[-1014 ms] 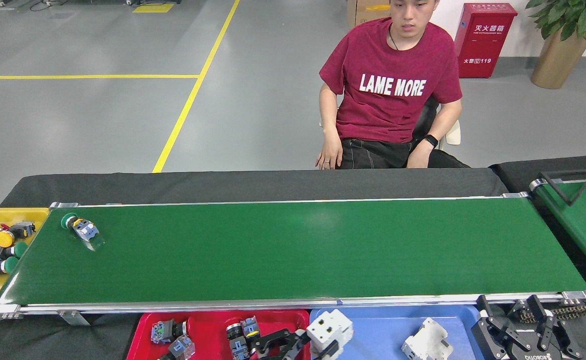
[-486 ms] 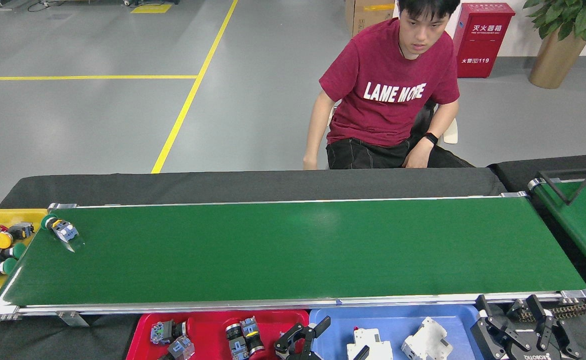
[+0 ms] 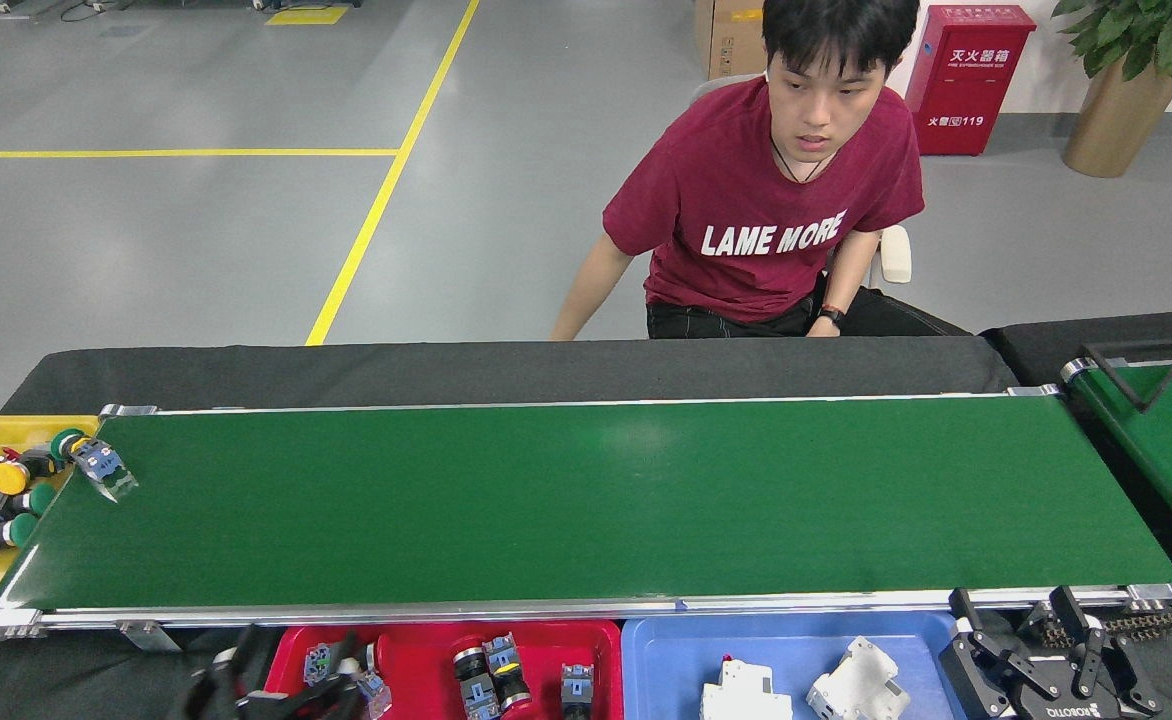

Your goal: Pick switch part from conveyor to tray

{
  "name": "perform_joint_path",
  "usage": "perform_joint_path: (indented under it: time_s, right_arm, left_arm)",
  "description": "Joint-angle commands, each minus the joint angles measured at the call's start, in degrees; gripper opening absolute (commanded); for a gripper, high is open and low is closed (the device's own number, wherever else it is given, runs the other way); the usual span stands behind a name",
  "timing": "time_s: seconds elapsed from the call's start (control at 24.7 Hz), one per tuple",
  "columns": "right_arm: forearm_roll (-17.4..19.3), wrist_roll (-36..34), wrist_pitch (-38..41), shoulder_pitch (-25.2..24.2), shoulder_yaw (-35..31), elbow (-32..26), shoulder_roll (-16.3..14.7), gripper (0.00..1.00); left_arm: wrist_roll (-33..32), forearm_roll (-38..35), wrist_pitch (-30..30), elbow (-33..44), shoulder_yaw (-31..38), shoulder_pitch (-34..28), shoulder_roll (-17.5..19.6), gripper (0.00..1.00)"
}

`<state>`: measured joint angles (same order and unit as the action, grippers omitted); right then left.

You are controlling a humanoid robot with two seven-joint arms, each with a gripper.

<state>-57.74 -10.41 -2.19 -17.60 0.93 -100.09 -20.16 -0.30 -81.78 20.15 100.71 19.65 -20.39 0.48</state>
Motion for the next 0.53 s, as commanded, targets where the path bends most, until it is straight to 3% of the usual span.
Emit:
perform_joint_path:
  time_s: [0.0, 0.49]
  right_arm:
    - [-0.09, 0.13, 0.34, 0.28, -0.58, -0.81, -0.14, 0.99]
    - [-0.09, 0.13, 0.34, 0.37, -0.49, -0.81, -0.06, 0.99]
  left_arm:
    - [0.57, 0.31, 1.56, 0.54, 1.44, 0.17, 0.22, 1.00]
    - [0.57, 0.31, 1.92, 0.63, 0.91, 2.37, 0.57, 1.00]
